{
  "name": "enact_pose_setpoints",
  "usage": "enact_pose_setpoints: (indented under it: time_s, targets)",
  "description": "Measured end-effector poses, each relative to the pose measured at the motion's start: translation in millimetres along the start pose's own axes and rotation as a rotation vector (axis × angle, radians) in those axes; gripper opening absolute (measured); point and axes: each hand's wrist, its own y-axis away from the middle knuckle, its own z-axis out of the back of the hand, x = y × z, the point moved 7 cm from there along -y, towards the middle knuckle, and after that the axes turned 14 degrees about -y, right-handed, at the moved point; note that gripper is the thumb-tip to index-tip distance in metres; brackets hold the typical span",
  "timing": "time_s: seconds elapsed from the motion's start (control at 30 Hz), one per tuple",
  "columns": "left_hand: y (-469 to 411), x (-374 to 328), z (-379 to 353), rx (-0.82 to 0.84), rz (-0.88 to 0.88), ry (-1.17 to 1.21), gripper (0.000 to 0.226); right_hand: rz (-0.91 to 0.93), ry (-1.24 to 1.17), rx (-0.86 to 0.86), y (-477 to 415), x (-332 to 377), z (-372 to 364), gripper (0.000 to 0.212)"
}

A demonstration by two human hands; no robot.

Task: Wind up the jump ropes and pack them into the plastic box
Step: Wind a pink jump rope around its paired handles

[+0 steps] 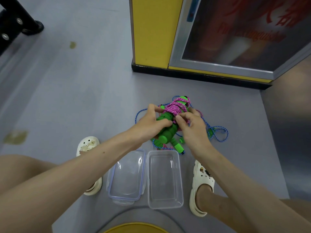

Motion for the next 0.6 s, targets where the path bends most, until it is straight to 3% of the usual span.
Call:
enact_pose_setpoints:
  time_s: [0.2, 0.33, 0.47, 0.6]
  targets:
    - [1, 2, -3, 0.043, 0.012, 0.128, 0.057, 0.207, 0.076, 0.082, 4, 17, -7, 0.012]
    - [4, -2, -7, 0.094, 0.006, 0.258, 0.044, 0.407, 0.171, 0.081, 11, 26, -12, 0.007]
    - [5, -1, -9, 0.104, 0.018, 0.282, 0.041, 0.538, 0.391, 0.064, 18, 28, -11, 0.019]
    - [5, 5, -13, 0.124, 0.054, 0.337, 0.047, 0.56, 0.347, 0.108, 20, 32, -11, 0.018]
